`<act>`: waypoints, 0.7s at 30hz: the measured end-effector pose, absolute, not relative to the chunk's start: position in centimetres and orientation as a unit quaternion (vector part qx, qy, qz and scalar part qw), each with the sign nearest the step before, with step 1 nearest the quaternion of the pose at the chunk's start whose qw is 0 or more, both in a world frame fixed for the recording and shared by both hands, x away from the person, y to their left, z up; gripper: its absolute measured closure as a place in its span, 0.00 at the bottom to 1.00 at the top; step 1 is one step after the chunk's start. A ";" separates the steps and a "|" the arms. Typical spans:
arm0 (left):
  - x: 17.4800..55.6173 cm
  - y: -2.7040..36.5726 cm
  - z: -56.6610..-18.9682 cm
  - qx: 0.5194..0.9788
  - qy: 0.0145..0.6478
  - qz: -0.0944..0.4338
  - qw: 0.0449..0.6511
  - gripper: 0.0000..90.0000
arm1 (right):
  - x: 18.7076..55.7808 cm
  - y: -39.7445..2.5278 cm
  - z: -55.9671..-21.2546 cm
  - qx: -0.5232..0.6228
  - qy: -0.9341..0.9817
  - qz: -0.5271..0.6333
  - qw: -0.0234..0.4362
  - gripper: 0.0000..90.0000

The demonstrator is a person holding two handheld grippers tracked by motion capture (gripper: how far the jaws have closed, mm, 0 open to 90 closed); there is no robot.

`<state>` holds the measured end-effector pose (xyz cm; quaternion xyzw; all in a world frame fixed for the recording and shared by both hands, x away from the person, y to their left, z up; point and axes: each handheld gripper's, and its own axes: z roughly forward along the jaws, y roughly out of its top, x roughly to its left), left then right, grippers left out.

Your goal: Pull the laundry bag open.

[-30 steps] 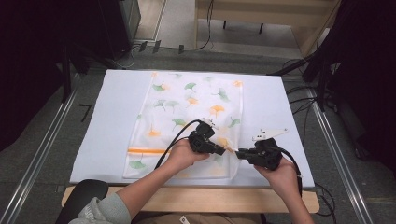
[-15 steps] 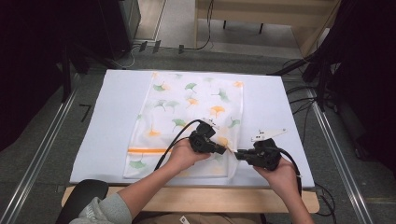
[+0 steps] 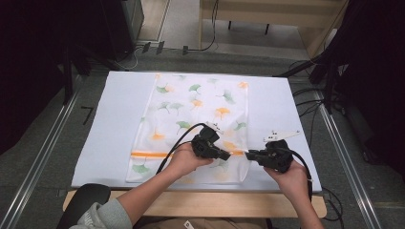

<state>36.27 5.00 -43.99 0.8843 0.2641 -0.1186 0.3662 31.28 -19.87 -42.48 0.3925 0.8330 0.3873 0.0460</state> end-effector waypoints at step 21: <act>37.0 6.9 -44.4 0.883 0.290 -0.110 0.353 1.00 | 31.3 -19.8 -42.5 0.386 0.839 0.380 0.047 0.94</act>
